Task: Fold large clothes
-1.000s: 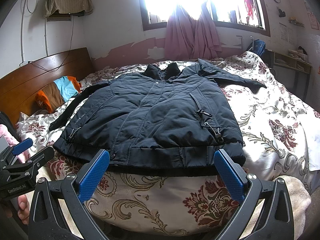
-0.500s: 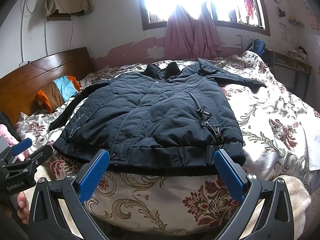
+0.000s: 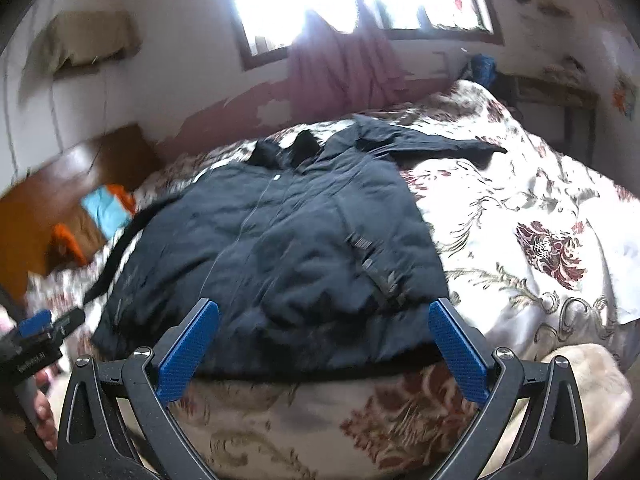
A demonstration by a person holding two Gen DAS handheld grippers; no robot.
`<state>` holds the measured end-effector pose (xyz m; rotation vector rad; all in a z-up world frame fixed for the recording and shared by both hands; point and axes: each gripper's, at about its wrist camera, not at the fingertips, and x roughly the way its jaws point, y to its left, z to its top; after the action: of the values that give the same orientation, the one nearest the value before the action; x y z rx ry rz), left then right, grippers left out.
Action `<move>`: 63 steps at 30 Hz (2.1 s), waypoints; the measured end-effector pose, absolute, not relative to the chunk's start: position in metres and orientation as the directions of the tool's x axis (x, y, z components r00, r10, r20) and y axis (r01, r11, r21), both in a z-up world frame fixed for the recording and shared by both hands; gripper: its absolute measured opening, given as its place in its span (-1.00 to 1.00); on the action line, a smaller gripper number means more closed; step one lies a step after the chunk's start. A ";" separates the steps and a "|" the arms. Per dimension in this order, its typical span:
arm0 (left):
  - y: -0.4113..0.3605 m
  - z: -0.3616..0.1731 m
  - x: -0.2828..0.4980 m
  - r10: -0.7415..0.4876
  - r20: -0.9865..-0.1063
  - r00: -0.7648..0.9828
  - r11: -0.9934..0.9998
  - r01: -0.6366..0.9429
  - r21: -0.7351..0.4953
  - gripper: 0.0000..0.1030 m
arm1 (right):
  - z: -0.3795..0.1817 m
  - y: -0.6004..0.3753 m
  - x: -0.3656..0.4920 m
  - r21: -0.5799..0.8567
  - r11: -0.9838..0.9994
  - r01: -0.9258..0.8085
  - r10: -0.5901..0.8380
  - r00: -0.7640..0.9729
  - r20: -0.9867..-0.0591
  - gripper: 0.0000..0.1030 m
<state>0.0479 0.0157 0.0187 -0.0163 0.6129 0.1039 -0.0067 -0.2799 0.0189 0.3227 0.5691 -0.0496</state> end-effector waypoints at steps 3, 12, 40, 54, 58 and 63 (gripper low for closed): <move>0.008 0.034 0.081 0.101 -0.571 0.815 0.995 -0.078 0.065 1.00 | 0.016 -0.322 0.025 0.338 0.922 0.190 0.032 0.832 -0.554 0.98; -0.039 0.045 0.209 -0.004 -0.645 0.765 0.998 0.039 0.040 1.00 | -0.007 -0.451 0.142 0.390 0.868 0.306 0.032 0.751 -0.660 0.98; -0.258 -0.059 0.522 -0.310 -0.760 0.571 0.948 0.245 -0.202 1.00 | -0.095 -0.643 0.427 0.665 0.525 0.531 0.070 0.752 -0.656 -0.13; -0.230 -0.063 0.516 -0.408 -0.771 0.488 0.910 0.280 -0.305 0.96 | 0.094 -0.532 0.431 0.347 0.883 0.317 -0.153 0.892 -0.424 -0.86; -0.171 -0.020 0.474 -0.413 -0.708 0.573 0.908 0.323 -0.268 0.96 | 0.162 -0.435 0.436 0.108 0.981 0.161 -0.118 0.939 -0.323 -0.86; -0.072 0.017 0.432 -0.366 -0.691 0.623 0.930 0.231 -0.285 0.96 | 0.189 -0.292 0.432 -0.163 0.985 -0.062 0.007 0.949 -0.315 -0.86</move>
<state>0.4320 -0.0719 0.0171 -0.1750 0.8301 -0.3449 0.4318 -0.2917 0.1888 -0.1729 0.3191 0.0352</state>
